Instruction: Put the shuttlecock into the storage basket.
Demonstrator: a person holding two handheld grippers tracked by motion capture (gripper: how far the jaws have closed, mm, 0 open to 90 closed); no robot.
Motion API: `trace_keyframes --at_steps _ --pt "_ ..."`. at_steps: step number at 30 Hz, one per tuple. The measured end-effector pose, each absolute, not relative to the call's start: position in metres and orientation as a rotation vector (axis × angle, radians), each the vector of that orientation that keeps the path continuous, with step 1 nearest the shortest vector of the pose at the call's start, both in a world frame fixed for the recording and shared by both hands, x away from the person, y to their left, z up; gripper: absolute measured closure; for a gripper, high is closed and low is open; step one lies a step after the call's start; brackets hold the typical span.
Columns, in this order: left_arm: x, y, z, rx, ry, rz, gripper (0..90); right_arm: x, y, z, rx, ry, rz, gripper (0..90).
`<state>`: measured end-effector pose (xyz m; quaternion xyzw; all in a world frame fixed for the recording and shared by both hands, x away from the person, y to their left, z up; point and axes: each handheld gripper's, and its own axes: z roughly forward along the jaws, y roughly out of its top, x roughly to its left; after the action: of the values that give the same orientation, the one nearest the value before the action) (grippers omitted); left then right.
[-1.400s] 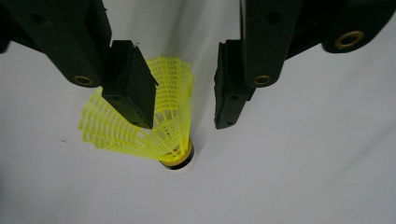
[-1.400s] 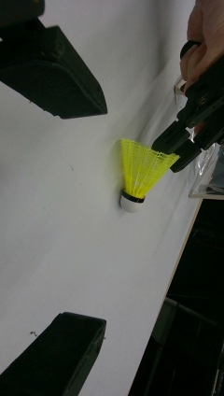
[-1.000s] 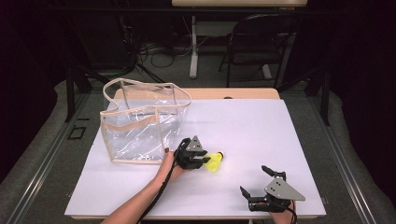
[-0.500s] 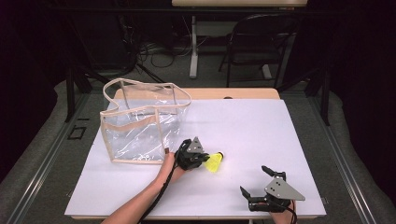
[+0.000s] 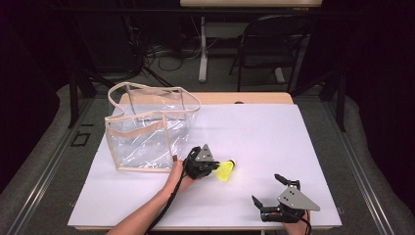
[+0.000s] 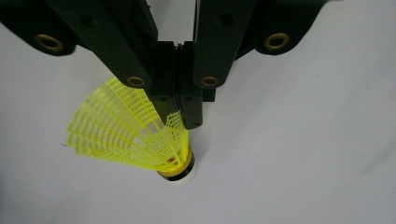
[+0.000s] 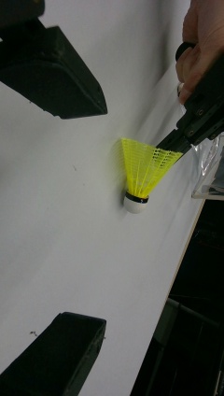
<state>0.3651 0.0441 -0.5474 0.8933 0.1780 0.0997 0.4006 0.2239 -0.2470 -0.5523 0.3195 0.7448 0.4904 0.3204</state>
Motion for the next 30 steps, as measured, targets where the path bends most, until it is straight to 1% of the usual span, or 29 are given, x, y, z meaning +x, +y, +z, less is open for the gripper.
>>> trace_keyframes --at_steps 30 --pt "0.361 0.05 -0.529 2.209 0.442 0.276 88.6 0.224 -0.247 -0.552 0.836 1.959 1.286 0.3"
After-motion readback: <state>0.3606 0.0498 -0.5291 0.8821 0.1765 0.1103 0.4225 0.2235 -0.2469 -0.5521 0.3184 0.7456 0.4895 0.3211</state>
